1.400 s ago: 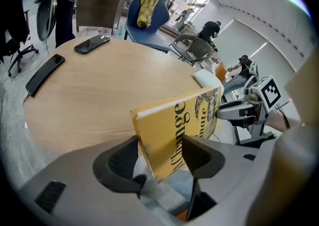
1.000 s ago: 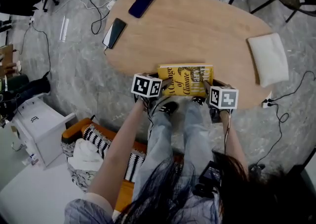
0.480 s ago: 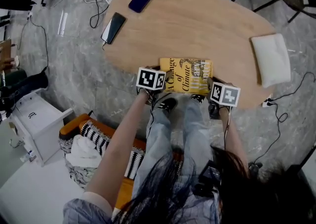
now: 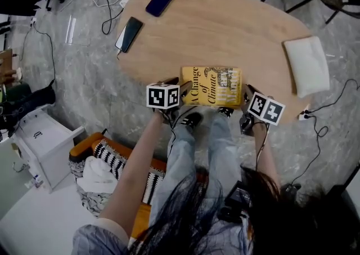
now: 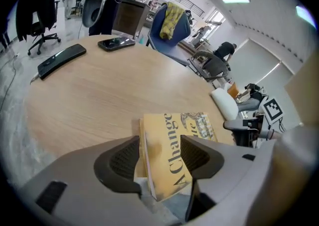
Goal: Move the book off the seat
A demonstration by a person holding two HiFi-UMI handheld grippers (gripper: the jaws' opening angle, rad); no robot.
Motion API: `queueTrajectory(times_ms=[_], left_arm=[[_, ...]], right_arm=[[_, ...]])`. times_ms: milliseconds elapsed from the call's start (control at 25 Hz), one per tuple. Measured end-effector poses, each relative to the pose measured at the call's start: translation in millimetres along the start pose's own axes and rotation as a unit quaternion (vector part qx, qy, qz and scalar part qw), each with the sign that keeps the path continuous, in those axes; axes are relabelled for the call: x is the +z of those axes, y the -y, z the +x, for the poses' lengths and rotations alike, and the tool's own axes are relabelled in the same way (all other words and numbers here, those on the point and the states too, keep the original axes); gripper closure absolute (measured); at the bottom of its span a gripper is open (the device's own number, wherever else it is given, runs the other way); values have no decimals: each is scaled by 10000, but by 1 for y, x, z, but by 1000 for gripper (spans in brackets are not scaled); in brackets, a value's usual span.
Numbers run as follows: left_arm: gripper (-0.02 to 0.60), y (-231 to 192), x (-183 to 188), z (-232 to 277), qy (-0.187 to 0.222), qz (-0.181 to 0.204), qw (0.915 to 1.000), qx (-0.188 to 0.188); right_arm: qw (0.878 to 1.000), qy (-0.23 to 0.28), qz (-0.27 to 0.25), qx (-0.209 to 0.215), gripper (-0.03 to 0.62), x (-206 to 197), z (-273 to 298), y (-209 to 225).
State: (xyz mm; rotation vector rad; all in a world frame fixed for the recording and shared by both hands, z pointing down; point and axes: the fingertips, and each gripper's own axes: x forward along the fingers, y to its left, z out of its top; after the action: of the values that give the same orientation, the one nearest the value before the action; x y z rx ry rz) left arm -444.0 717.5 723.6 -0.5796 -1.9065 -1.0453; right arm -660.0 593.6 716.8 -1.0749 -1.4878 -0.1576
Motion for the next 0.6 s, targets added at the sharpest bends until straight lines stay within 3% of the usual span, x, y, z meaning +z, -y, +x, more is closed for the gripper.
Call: queueTrajectory(times_ms=[280,480,600], left_arm=[[318,25,-7,-34,320,-174,9986,-370],[319,58,-17,-61,484,-243,9946,-890],[347,71,-17,-75,632,-333,9922,-1020]], right_arm=[[9993,254,168,214,537,-11,-30,-20],[9984,382,137,391,543,-19,-58,-45],[9976,440,102,517,546,-20,-75,-64]])
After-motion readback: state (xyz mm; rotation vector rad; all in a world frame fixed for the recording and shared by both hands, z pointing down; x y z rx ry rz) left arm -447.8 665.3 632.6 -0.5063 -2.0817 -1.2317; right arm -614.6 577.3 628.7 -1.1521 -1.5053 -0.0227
